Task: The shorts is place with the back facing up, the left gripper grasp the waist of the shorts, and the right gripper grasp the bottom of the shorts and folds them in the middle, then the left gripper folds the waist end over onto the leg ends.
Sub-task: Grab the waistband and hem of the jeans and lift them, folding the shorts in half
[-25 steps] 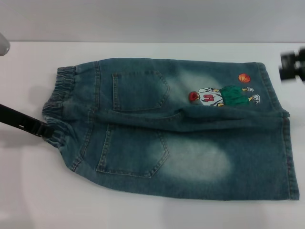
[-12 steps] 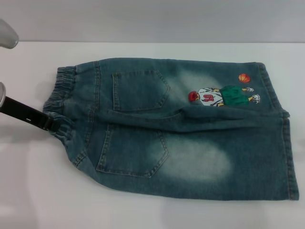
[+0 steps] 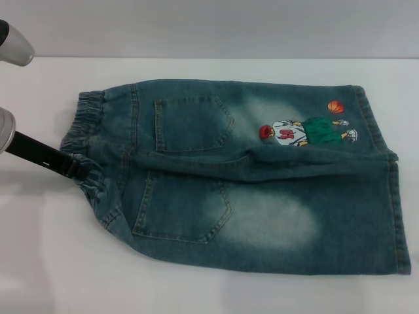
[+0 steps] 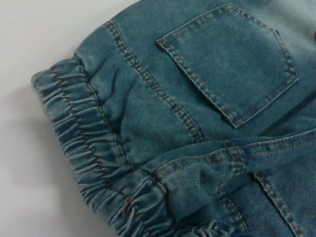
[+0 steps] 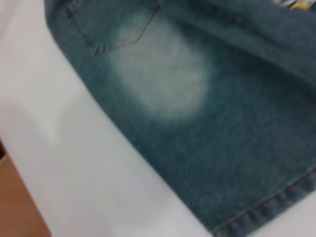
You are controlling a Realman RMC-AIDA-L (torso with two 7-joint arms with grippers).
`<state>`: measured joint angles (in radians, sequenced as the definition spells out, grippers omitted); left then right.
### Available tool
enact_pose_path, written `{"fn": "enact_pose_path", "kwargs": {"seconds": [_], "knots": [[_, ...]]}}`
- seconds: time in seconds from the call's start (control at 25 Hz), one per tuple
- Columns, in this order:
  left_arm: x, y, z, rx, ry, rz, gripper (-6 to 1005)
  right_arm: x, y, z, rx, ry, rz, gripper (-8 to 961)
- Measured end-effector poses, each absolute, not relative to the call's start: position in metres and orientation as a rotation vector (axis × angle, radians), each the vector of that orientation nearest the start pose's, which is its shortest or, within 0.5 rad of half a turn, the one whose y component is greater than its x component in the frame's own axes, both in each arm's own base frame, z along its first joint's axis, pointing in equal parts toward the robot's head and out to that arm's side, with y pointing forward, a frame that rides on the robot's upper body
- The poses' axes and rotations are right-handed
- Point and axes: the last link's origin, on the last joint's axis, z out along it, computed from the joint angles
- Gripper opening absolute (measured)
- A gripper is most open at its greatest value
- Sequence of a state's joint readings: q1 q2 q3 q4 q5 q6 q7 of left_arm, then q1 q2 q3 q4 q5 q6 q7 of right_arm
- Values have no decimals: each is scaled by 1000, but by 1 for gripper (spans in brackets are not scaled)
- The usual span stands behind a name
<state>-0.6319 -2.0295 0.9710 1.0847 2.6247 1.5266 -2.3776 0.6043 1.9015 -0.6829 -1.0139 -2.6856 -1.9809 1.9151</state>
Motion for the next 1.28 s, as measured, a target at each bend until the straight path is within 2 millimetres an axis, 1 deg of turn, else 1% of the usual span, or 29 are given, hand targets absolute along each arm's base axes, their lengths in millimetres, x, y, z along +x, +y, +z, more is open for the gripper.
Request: {"fn": "enact_pose_path", "kwargs": {"seconds": [0.28,0.6,0.88,1.28], "knots": [[-256,373,48,-2441,-1232,316,59,304,301,97,-2885,1183,-458,655],[-257,373,48,-2440,-1230,315,58,310,299,83,-2877,1188,-560,655],[-259,372,48,-2437,-1237,316,59,310,299,73,-2868,1180,-604,654],[-259,371,47,-2435,-1250,315,58,307,303,66,-2870,1149,-632,655]]}}
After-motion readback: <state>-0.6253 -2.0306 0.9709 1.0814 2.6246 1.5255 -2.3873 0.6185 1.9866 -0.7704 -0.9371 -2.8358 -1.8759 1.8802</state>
